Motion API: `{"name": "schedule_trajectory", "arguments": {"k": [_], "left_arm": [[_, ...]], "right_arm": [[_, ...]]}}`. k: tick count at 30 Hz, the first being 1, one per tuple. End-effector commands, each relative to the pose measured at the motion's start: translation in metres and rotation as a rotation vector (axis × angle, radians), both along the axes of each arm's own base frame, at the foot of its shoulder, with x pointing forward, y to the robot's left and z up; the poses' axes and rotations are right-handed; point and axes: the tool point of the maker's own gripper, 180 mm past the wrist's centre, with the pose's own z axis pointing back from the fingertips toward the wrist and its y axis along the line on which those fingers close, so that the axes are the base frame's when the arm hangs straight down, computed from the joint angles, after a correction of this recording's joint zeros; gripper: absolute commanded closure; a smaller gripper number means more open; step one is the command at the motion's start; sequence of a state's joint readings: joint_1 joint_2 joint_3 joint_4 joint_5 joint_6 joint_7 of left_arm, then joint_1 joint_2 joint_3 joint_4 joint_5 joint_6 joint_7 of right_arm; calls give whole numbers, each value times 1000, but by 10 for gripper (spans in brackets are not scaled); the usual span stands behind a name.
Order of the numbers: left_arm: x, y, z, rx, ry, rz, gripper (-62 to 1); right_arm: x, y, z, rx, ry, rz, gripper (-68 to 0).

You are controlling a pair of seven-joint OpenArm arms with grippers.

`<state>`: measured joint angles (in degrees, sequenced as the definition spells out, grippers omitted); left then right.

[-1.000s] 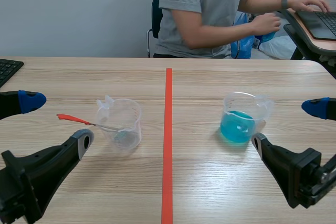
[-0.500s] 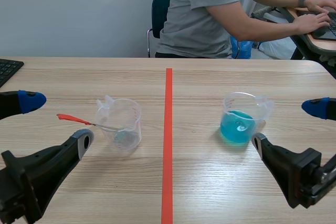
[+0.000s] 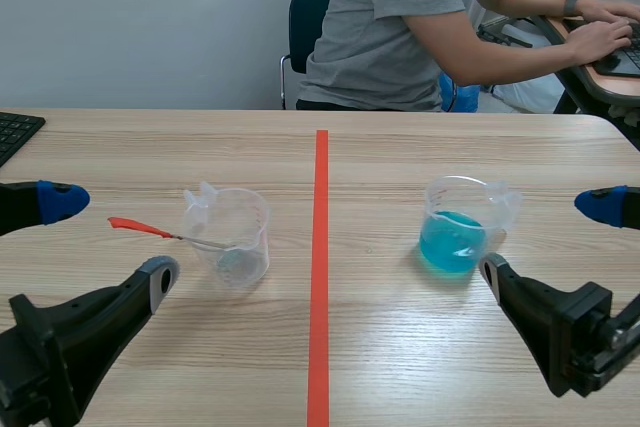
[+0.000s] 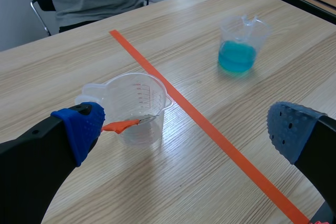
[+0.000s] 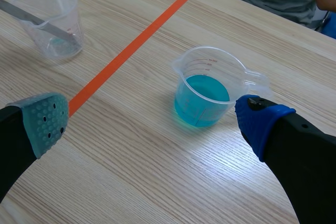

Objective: Do the redox reaction experiment.
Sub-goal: 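Lift the metal plate out of the left beaker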

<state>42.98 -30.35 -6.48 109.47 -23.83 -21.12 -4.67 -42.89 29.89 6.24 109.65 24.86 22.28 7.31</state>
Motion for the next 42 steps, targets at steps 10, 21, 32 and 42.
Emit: {"name": "schedule_trajectory", "arguments": {"k": [10,21,32,42], "left_arm": [[-10,19,13,11,-68,36,-623],[-45,79,6,180,6,125,-623],[-78,172,-14,491,135,343,-623],[-147,247,-64,583,356,500,-623]], "right_arm": [[3,2,11,6,-35,10,-679],[3,2,11,7,-35,10,-679],[9,3,16,-16,-72,28,-679],[13,42,15,-39,-111,146,-679]]}}
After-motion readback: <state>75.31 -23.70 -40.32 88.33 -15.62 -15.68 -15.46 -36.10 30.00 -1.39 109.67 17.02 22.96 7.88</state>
